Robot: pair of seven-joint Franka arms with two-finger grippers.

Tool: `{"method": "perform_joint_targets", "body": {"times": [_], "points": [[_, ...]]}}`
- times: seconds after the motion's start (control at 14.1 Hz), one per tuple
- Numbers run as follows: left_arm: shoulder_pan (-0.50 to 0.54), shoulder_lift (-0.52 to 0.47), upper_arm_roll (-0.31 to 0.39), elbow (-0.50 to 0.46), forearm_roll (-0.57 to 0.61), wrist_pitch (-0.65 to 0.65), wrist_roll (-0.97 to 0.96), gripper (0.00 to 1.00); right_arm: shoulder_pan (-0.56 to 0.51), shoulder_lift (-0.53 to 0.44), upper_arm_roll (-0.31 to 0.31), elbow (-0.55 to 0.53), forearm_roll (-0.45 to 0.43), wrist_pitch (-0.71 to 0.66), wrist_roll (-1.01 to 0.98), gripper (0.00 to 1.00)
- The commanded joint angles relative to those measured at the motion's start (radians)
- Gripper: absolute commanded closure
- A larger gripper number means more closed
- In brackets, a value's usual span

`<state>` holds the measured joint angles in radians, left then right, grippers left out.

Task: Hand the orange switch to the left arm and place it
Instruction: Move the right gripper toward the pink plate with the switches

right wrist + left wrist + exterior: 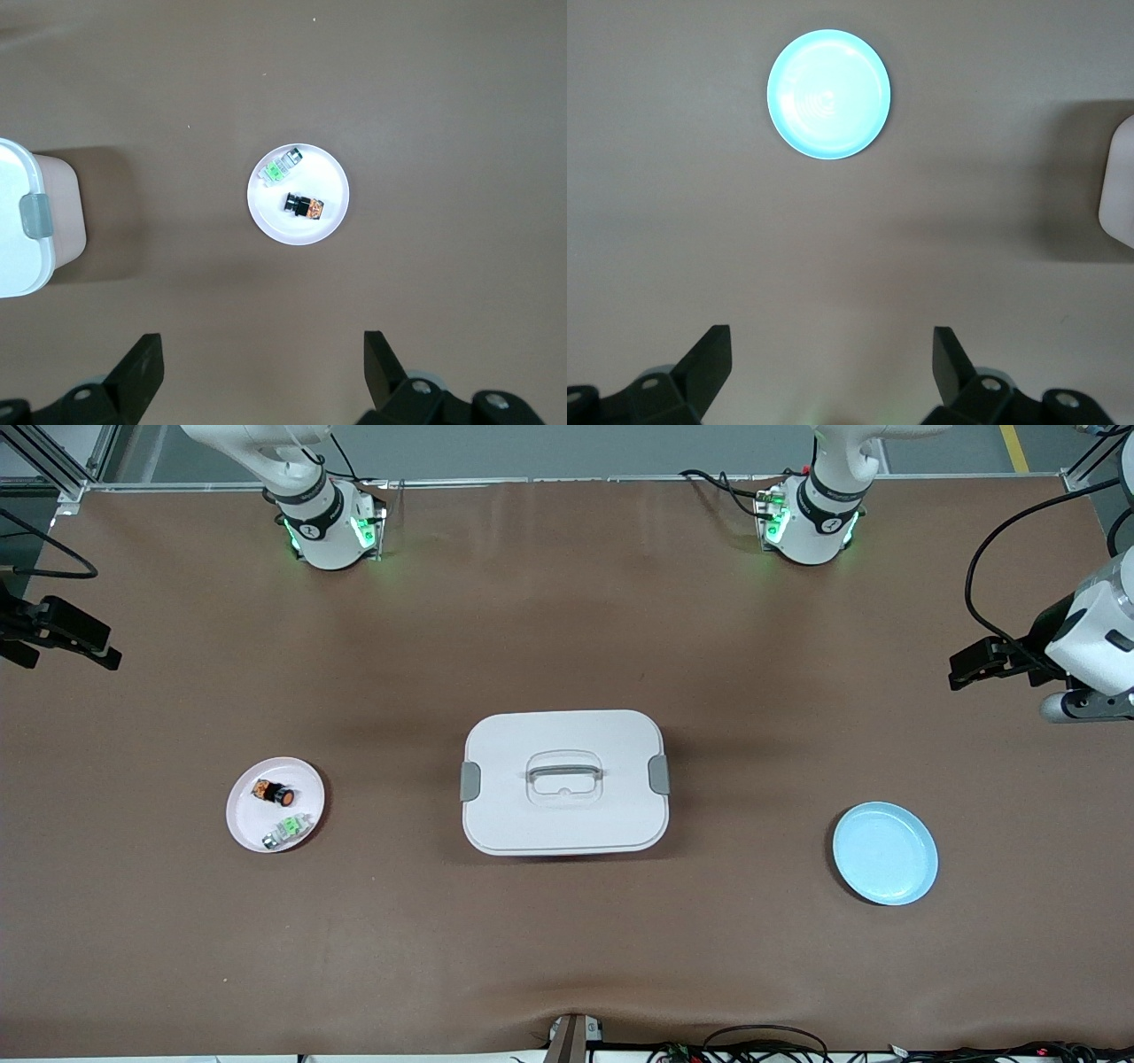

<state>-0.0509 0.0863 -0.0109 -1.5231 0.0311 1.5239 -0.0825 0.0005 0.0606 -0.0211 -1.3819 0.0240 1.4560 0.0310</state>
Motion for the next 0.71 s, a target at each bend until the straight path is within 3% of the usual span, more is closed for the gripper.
{"method": "perform_joint_targets", "body": {"times": [0.0,0.64], "points": [[0.003,0.012,0.003,0.026,-0.019,-0.01,0.01,0.0,0.003,-0.024,0.003,-0.022,-0.015,0.012,0.017,0.0],[0.003,0.012,0.003,0.026,-0.019,-0.008,0.01,0.0,-0.028,0.011,-0.003,-0.014,-0.021,0.043,0.015,0.0]]}}
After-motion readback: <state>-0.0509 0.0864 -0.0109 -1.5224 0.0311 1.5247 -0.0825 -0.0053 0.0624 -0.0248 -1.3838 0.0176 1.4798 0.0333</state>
